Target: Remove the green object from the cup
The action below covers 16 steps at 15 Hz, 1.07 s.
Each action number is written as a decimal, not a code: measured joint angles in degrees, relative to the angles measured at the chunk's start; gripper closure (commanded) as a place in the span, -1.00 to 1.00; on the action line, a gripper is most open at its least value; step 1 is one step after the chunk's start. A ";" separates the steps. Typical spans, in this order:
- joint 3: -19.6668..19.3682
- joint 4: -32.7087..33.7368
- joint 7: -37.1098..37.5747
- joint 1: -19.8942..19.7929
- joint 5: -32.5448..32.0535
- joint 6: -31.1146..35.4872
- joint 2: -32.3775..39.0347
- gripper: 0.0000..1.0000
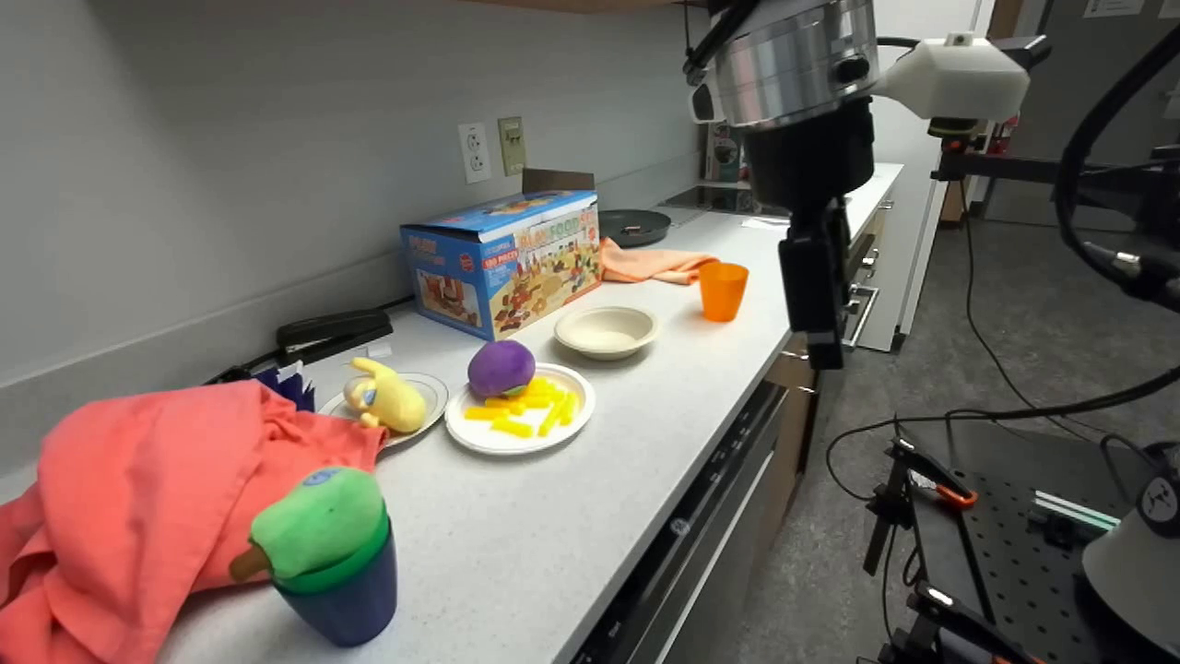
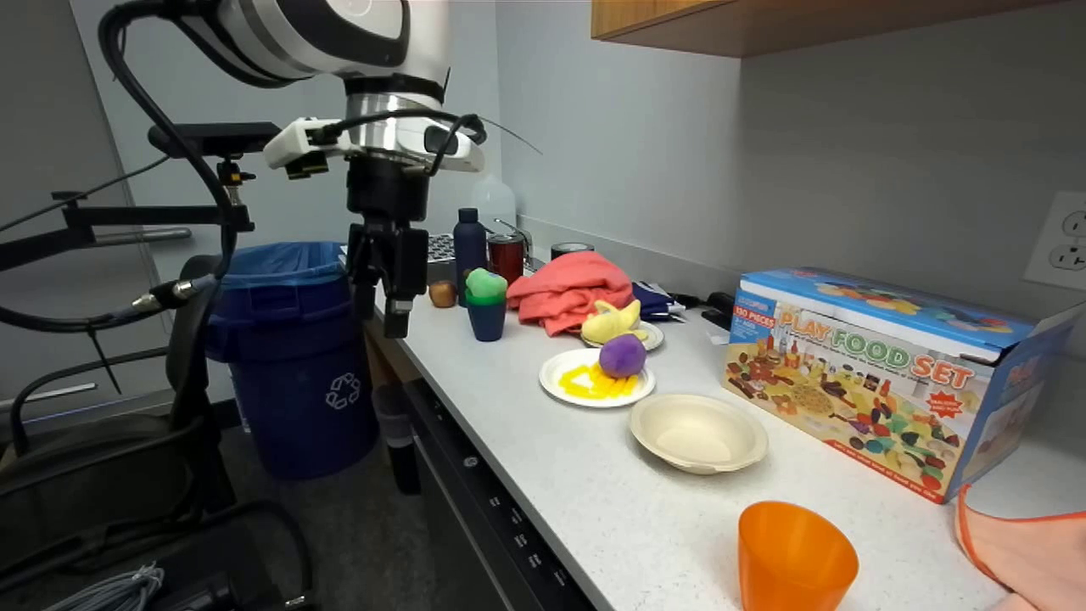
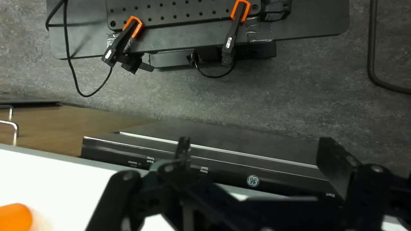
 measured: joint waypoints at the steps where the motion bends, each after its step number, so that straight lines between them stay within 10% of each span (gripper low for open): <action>1: -0.02 -0.08 0.00 0.00 -0.01 0.57 0.00 -1.00; 16: -0.54 -1.93 -1.68 1.16 2.01 12.18 0.00 -1.00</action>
